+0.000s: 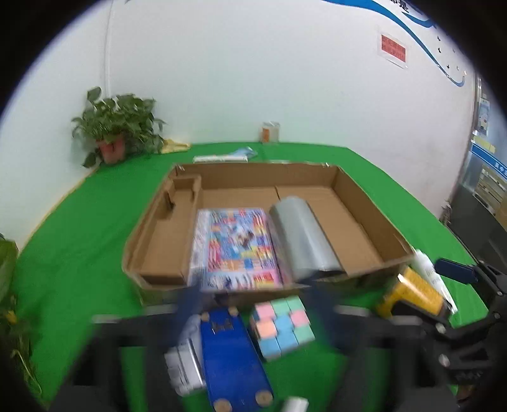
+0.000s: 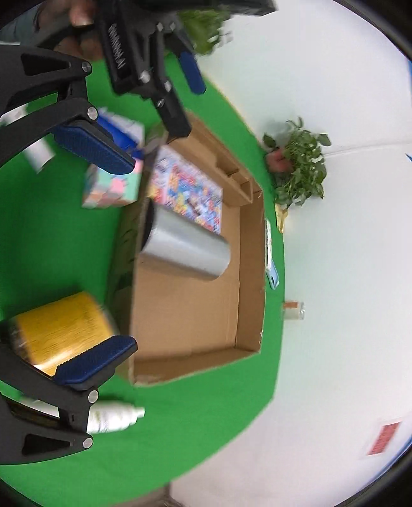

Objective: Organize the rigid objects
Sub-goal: 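Lay the silver cylinder beside the board-game box and open both grippers, then move both grippers to the yellow-labelled jar and grasp it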

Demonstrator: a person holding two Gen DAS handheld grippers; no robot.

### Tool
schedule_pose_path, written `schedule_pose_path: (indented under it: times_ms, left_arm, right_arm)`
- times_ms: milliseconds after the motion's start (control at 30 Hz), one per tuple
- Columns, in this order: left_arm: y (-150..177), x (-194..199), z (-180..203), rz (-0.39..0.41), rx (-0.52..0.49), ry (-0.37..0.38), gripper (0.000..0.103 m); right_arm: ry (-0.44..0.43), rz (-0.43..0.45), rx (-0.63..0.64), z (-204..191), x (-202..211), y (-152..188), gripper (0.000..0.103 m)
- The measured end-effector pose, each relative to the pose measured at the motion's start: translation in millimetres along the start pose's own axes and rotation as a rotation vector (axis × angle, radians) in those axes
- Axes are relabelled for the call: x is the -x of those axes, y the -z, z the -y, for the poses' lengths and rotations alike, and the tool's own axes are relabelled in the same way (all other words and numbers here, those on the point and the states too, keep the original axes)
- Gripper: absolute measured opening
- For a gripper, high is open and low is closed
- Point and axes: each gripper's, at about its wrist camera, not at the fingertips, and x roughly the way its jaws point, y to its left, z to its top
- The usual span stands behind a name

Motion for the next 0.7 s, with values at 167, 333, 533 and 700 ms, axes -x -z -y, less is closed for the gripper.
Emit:
schedule_pose_path:
  times_ms: [167,333,533,700]
  left_arm:
    - [15.0,15.7,14.6,-0.017,0.000,0.072,0.019]
    - [21.6,37.4,17.0,0.092,0.059,-0.014,0.101]
    - [27.0,23.7,11.3,-0.025,0.118,0.051,0.101]
    - [41.4,11.5,16.4,-0.130,0.148,0.136,0.101]
  right_arm:
    - [-0.003,-0.024,-0.023,12.0,14.2,20.9,0.040]
    - [-0.009,0.097,0.011,17.4,43.4,26.9,0.102]
    - [0.041,0.092,0.014,52.4,44.4,29.7,0.101]
    - [-0.005,-0.067,-0.120,116.0,20.5,42.6,0.093]
